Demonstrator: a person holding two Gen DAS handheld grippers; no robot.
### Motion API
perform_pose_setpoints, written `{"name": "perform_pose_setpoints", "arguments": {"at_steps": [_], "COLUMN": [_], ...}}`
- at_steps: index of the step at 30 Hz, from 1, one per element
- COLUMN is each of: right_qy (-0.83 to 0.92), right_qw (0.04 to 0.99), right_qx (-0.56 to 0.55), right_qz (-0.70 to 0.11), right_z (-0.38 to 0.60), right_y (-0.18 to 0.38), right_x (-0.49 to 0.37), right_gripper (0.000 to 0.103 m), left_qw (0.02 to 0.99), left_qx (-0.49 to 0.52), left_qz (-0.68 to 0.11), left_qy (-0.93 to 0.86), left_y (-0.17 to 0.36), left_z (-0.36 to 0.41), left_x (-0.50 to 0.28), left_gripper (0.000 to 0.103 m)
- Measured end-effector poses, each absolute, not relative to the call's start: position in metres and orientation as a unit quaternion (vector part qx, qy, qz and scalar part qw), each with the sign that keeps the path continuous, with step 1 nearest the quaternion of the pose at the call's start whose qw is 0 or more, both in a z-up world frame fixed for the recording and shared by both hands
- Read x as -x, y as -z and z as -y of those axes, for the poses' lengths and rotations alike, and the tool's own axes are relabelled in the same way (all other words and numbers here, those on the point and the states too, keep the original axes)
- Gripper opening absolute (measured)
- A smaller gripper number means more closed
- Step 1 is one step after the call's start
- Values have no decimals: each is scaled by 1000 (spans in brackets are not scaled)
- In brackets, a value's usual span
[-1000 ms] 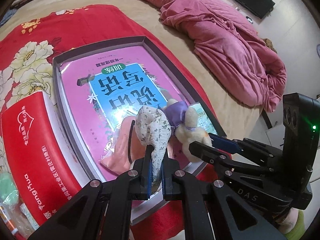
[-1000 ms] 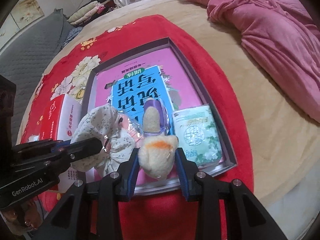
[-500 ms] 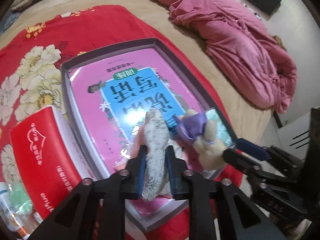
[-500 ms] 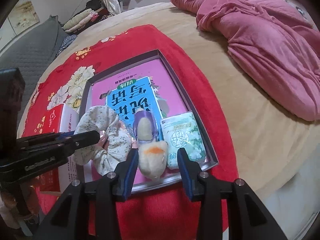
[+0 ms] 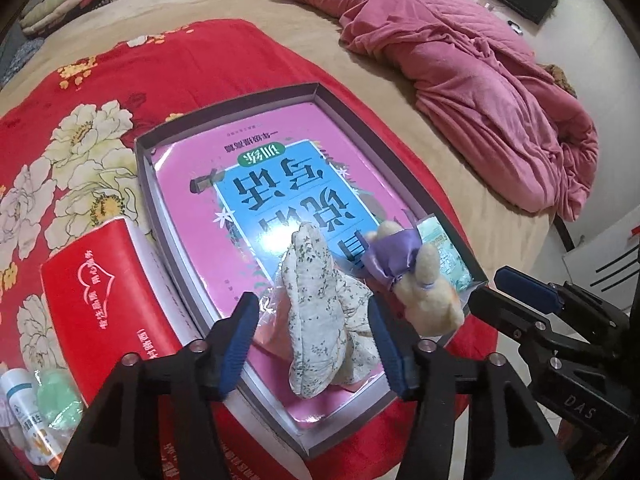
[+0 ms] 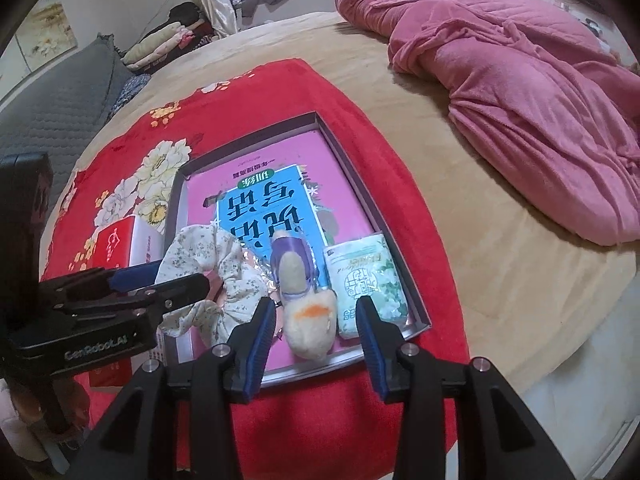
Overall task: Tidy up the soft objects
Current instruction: 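Open the right gripper releasing the bunny while the left gripper holds the scrunchie, then open the left gripper releasing the white floral scrunchie onto the tray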
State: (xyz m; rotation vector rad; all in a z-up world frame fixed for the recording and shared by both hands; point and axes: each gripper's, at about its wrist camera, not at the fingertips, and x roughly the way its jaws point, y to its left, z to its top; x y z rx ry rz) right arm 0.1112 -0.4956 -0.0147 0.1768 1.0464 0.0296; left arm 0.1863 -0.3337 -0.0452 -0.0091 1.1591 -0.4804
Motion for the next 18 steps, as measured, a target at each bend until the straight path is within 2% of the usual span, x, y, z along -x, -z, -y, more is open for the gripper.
{"name": "perform_pose_setpoints", "arguments": {"at_steps": [3, 13, 15, 18], "right_qy": [-15, -9, -9, -11], "right_qw": [863, 874, 877, 882], "right_qx": [-90, -87, -85, -81], "right_qz": [-497, -478, -472, -464], "right_z": [496, 486, 483, 477], "right_y": [12, -12, -19, -29], "right_x": [-111, -106, -104, -100], "right_gripper": [53, 55, 57, 62], "left_qw": [812, 829, 833, 842], "left_qx": [3, 6, 10, 14], "left_qz": [-539, -511, -503, -490], "left_qy": [226, 228, 227, 225], "left_y": [41, 8, -1, -16], "left_z": [332, 315, 310, 301], "left_x": [-184, -169, -165, -157], "left_gripper": [61, 64, 75, 77]}}
